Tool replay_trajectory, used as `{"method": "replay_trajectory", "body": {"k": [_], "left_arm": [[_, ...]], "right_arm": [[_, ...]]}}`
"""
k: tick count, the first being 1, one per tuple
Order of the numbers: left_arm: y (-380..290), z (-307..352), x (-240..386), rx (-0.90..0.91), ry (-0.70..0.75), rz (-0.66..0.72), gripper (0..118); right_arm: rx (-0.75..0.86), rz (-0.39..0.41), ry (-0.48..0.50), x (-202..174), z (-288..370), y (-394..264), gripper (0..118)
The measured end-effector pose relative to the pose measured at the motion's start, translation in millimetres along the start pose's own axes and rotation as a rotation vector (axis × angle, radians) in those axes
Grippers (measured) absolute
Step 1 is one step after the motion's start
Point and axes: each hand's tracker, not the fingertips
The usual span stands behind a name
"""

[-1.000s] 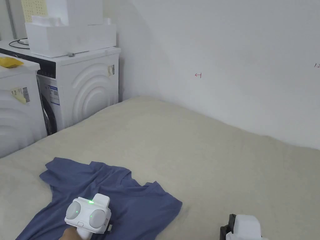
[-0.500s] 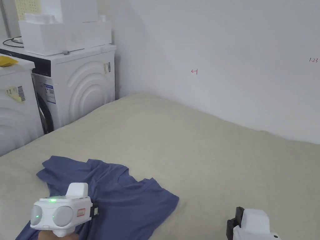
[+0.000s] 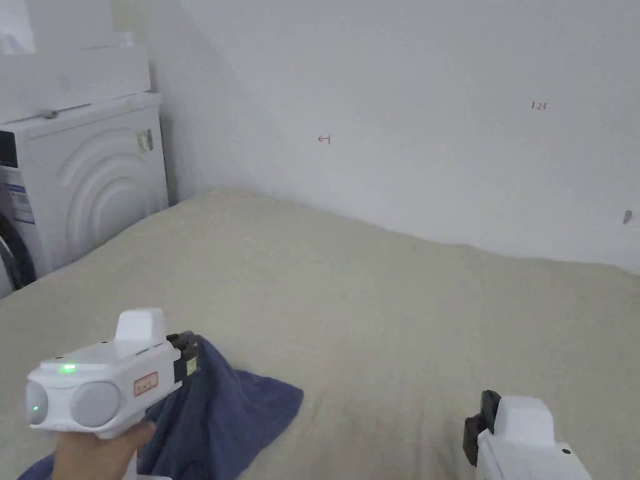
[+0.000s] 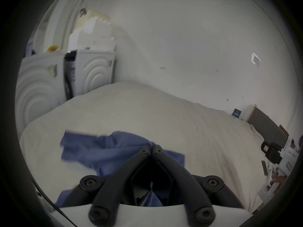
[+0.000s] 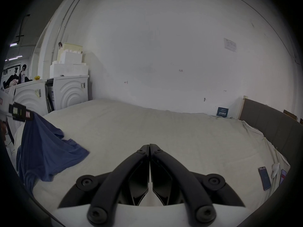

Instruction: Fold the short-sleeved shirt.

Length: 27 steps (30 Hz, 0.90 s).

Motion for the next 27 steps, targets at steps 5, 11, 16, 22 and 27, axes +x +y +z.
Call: {"method": "replay_trajectory", "body": {"k": [5,11,16,22,27], "left_arm": [[25.5,-24.8,76.3,0.017,-0.099,-0.086,0],[38.4,-56.2,171.8,-0.005,-0.245,-0.167,0],[27.0,-80.5,248.1,-0.056,-0.366,-0.183,0],[-5.8,-98.6,336.6,-0.111,-0.44,-0.231,0],[-34.9,-106.2,390.9,-0.178,-0.5,-0.246,0]], "right_arm": [[0.007,-0.019,-0.062,35.1,11.1,0.5,0],[0.015,-0.026,-0.144,78.6,25.8,-0.3,0],[0.025,-0.05,-0.215,113.7,40.5,-0.6,0],[0.022,-0.069,-0.291,148.6,55.9,-5.9,0],[0.006,-0.079,-0.341,170.8,66.5,-13.6,0]]}}
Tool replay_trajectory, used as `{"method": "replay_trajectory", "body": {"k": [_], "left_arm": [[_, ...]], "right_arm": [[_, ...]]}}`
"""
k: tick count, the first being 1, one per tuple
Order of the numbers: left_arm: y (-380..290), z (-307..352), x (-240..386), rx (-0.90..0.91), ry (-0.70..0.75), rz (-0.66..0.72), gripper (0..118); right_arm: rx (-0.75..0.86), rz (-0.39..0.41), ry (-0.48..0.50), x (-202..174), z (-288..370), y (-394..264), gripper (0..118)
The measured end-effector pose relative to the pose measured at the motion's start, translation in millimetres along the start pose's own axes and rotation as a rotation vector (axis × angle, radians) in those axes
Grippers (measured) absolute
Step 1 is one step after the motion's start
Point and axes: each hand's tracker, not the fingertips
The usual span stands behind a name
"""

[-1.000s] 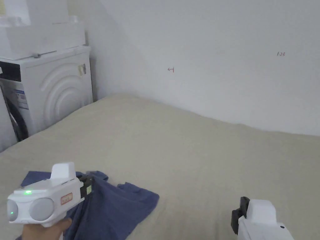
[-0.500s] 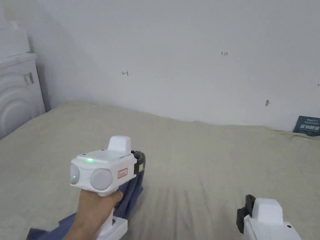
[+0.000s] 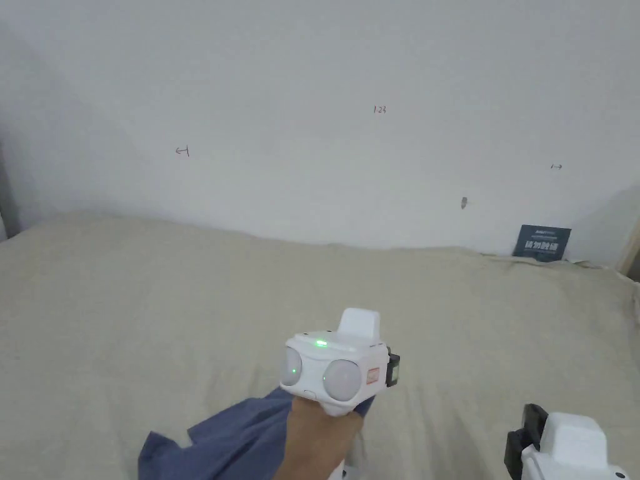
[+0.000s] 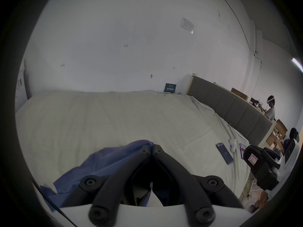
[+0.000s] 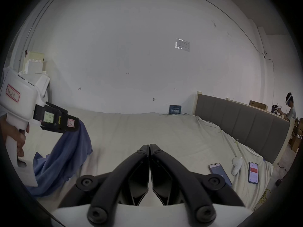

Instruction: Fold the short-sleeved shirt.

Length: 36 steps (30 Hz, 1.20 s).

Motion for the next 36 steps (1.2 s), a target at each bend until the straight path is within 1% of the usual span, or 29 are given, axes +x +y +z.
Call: {"method": "replay_trajectory", "body": {"k": [3,5,12,14,15,17,18,19,20,21,25,28,29,32,34,35,36], "left_arm": [[-6.1,-17.0,19.8,-0.012,-0.018,0.012,0],[-10.3,-29.5,30.1,-0.053,-0.022,0.008,0],[-36.7,-53.2,36.1,-0.13,-0.008,0.027,1],[-39.0,-53.6,33.9,-0.14,-0.01,0.026,10],[-39.5,-51.0,31.6,-0.137,-0.009,0.024,22],[-37.9,-43.7,28.4,-0.122,-0.007,0.031,51],[-35.1,-39.0,22.8,-0.1,-0.002,0.035,69],[-32.7,-33.2,19.7,-0.074,0.008,0.037,77],[-29.4,-24.7,15.3,-0.058,0.01,0.03,83],[-27.5,-15.0,10.6,-0.015,0.02,0.021,85],[-27.0,31.2,-17.1,0.103,0.078,-0.026,84],[-35.4,66.0,-44.7,0.174,0.184,-0.078,82],[-40.7,78.5,-53.8,0.204,0.23,-0.089,80],[-57.5,110.0,-84.2,0.253,0.319,-0.092,77],[-67.6,131.6,-103.0,0.283,0.372,-0.072,64],[-73.0,142.5,-112.2,0.293,0.404,-0.076,53],[-77.8,151.4,-119.1,0.3,0.435,-0.083,35]], "right_arm": [[-0.008,-0.004,-0.028,12.4,2.1,-2.7,0],[-0.013,-0.001,-0.041,18.4,3.0,-4.2,0],[-0.038,-0.002,-0.065,28.7,2.1,-12.1,0],[-0.048,-0.006,-0.064,28.6,1.4,-13.1,0],[-0.049,-0.014,-0.064,28.4,1.7,-13.6,0],[-0.047,-0.017,-0.061,25.7,2.3,-13.7,0],[-0.047,-0.016,-0.06,23.8,2.5,-13.7,0],[-0.045,-0.015,-0.056,21.9,2.5,-13.6,0],[-0.045,-0.015,-0.05,19.4,2.0,-13.5,0],[-0.043,-0.016,-0.045,16.8,1.8,-13.3,0],[-0.035,-0.019,-0.02,1.4,0.2,-10.6,0],[-0.026,-0.024,0.014,-13.8,-1.5,-8.5,0],[-0.023,-0.019,0.025,-19.7,-1.8,-7.7,0],[-0.005,-0.021,0.057,-36.0,-0.7,-5.9,0],[0.0,-0.018,0.072,-46.6,-0.1,-4.5,0],[0.002,-0.016,0.083,-52.0,0.4,-3.9,0],[0.006,-0.017,0.091,-56.9,0.6,-3.5,0]]}}
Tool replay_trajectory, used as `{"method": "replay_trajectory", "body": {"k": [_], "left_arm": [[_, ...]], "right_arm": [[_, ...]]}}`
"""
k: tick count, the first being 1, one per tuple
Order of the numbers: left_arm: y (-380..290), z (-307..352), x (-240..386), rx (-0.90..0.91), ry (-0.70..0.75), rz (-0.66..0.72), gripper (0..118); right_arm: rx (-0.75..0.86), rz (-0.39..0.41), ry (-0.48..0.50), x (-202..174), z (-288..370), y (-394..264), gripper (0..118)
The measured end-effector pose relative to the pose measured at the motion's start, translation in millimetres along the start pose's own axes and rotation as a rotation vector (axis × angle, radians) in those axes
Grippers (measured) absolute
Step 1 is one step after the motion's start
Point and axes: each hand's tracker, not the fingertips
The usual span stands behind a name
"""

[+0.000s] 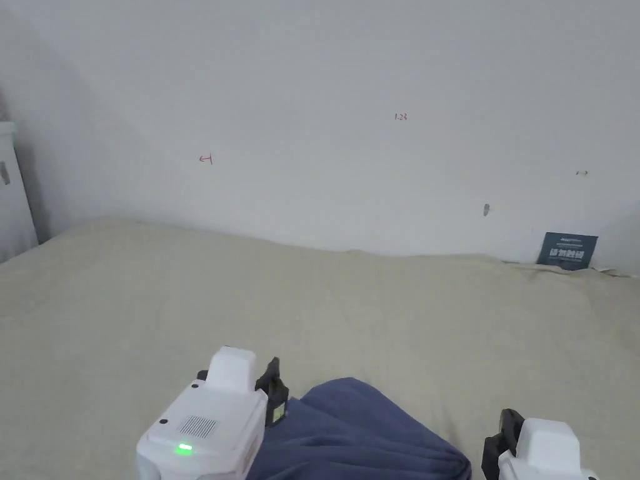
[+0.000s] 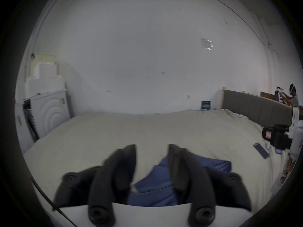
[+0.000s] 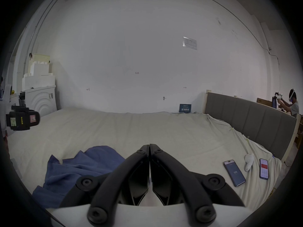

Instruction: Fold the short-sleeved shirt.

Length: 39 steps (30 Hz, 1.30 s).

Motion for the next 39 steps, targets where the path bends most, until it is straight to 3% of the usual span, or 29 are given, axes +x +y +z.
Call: {"method": "replay_trajectory", "body": {"k": [4,10,14,16,29,32,35,39], "left_arm": [[-8.5,18.6,-32.0,0.009,0.052,0.009,0],[-22.3,43.2,-54.6,0.014,0.078,0.014,0],[-34.7,47.4,-65.2,-0.043,0.059,0.127,0],[-43.3,36.4,-75.0,-0.098,0.013,0.175,0],[-81.1,-105.4,-98.7,-0.512,-0.074,0.164,0],[-90.9,-130.2,-98.3,-0.561,-0.023,0.163,20],[-100.7,-143.9,-94.0,-0.6,-0.033,0.167,59],[-115.7,-156.1,-79.8,-0.685,0.005,0.071,59]], "right_arm": [[0.005,0.0,0.025,-16.2,1.7,0.7,0],[0.008,0.009,0.044,-34.3,3.9,-0.2,0],[-0.001,-0.003,0.054,-39.1,2.8,-4.0,0],[-0.011,-0.002,0.057,-42.3,1.6,-4.7,0],[-0.066,0.005,0.058,-43.9,-17.7,-18.7,0],[-0.079,0.016,0.058,-41.3,-22.0,-22.0,0],[-0.09,0.022,0.052,-37.6,-26.7,-25.6,0],[-0.111,0.024,0.041,-32.8,-33.3,-31.5,0]]}}
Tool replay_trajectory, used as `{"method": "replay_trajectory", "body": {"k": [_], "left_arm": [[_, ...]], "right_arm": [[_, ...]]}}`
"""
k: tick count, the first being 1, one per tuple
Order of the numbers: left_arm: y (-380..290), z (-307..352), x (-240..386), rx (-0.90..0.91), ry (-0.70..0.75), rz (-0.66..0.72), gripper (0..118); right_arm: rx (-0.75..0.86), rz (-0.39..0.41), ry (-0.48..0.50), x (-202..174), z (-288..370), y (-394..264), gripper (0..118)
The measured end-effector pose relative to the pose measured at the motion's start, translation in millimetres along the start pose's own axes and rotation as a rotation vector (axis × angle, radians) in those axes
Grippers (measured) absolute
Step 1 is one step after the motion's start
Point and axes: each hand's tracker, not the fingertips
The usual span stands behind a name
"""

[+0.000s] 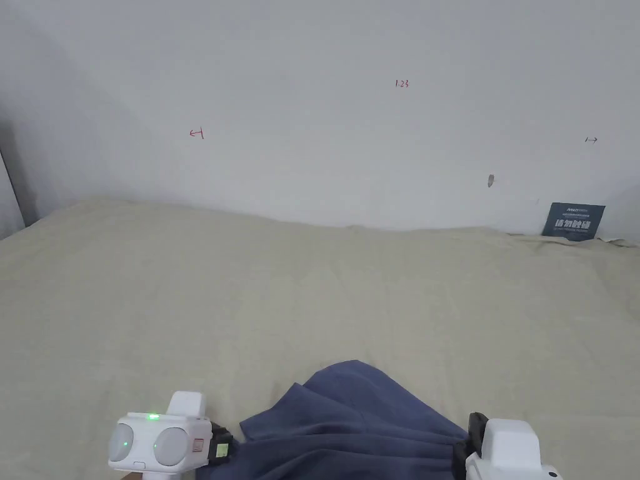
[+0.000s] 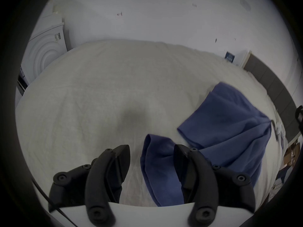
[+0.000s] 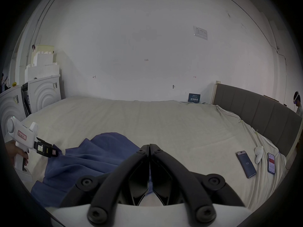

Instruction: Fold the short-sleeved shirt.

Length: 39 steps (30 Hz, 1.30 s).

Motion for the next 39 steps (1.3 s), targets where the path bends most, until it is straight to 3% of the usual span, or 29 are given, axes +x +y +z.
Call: {"method": "replay_trajectory", "body": {"k": [2,3,6,7,9,12,17,23,25,28,30,37,38,39], "left_arm": [[-0.2,-2.5,8.4,0.009,0.015,-0.014,55],[-1.7,-0.8,11.7,0.017,0.028,-0.031,47],[-2.0,-0.9,30.7,0.023,0.007,-0.133,3],[-4.0,2.3,35.8,0.021,0.04,-0.177,0],[-7.4,4.4,41.8,0.016,0.042,-0.187,0],[-6.0,17.9,29.7,0.029,-0.016,-0.095,0],[-8.3,67.9,13.6,0.191,-0.047,-0.092,0],[-22.1,139.7,4.5,0.34,-0.066,-0.032,0],[-31.8,155.3,3.9,0.352,-0.063,-0.029,0],[-47.2,170.6,3.4,0.377,-0.071,-0.02,0],[-55.1,175.0,3.4,0.374,-0.064,-0.015,0],[-67.4,171.6,1.6,0.348,-0.063,0.013,0],[-68.7,171.6,-1.0,0.349,-0.065,0.026,0],[-69.7,170.5,-1.3,0.349,-0.075,0.035,0]], "right_arm": [[-0.007,0.0,-0.001,1.6,-2.3,-2.5,0],[-0.009,0.001,-0.003,2.1,-3.1,-3.9,0],[-0.019,0.003,-0.004,2.7,-5.7,-6.6,0],[-0.022,-0.001,-0.003,3.2,-6.5,-7.5,0],[-0.029,-0.008,-0.004,3.7,-7.6,-9.2,0],[-0.041,-0.025,0.001,7.1,-9.9,-10.2,0],[-0.076,-0.019,0.003,17.2,-26.5,-2.6,0],[-0.23,-0.035,0.096,34.4,-87.6,21.1,4],[-0.295,0.001,0.119,33.4,-111.0,27.8,17],[-0.375,0.053,0.163,27.9,-143.7,31.3,58],[-0.415,0.082,0.178,21.1,-164.7,28.7,66],[-0.611,0.045,0.252,0.7,-217.7,7.0,67],[-0.641,0.041,0.257,-2.6,-221.9,3.1,65],[-0.657,0.036,0.252,-5.4,-224.1,0.4,52]]}}
